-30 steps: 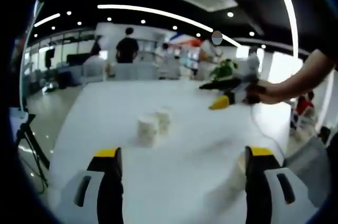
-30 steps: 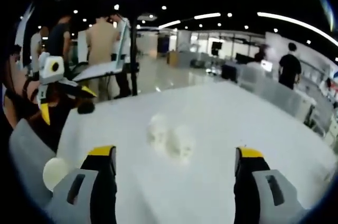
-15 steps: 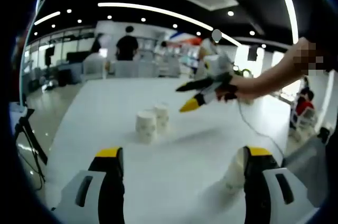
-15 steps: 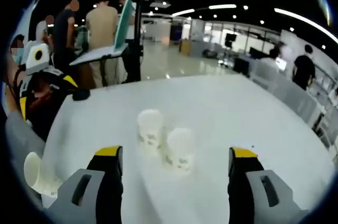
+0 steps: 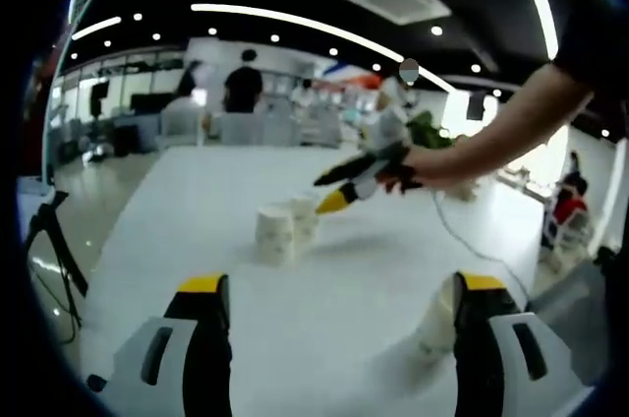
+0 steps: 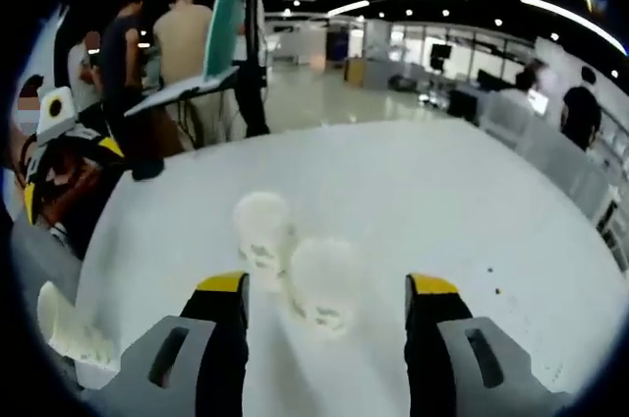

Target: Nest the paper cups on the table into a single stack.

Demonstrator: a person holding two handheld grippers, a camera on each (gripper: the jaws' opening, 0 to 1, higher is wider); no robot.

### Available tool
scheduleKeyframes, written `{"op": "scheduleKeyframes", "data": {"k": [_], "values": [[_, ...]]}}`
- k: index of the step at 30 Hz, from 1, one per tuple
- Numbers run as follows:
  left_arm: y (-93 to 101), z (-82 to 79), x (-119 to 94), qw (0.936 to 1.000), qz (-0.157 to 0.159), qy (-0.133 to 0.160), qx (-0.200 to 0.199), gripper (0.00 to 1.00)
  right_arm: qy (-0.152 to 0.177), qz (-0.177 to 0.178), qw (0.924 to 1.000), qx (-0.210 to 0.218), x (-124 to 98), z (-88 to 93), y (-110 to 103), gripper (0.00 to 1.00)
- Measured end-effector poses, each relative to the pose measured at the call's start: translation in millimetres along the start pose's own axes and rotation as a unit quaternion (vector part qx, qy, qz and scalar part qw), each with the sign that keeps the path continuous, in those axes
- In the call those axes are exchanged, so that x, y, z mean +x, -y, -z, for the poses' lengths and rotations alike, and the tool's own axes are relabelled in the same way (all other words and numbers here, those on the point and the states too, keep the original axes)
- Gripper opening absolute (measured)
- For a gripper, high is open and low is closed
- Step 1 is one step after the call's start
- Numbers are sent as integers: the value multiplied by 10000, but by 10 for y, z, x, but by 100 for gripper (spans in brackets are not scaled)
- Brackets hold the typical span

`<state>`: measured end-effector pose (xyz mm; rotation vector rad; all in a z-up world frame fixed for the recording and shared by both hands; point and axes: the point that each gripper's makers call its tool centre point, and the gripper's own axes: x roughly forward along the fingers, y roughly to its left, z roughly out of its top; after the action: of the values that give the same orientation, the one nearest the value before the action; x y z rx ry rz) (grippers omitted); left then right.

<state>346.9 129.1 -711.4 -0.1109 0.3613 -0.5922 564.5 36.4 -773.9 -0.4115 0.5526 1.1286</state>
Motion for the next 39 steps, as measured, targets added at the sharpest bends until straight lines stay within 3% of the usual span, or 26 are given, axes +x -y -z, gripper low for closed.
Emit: {"op": "scheduleKeyframes", "data": {"k": [15, 23, 39], "values": [[26, 73, 57, 9999, 99, -89, -42, 90, -281, -313, 9991, -56, 148, -64, -123, 45], [32, 107, 57, 9998, 100, -141, -106, 90, -497, -404, 9976, -250, 197, 13, -123, 36], [75, 111, 45, 9997, 156, -196, -62, 88, -542, -363, 9977, -186, 31, 74, -126, 35]]}}
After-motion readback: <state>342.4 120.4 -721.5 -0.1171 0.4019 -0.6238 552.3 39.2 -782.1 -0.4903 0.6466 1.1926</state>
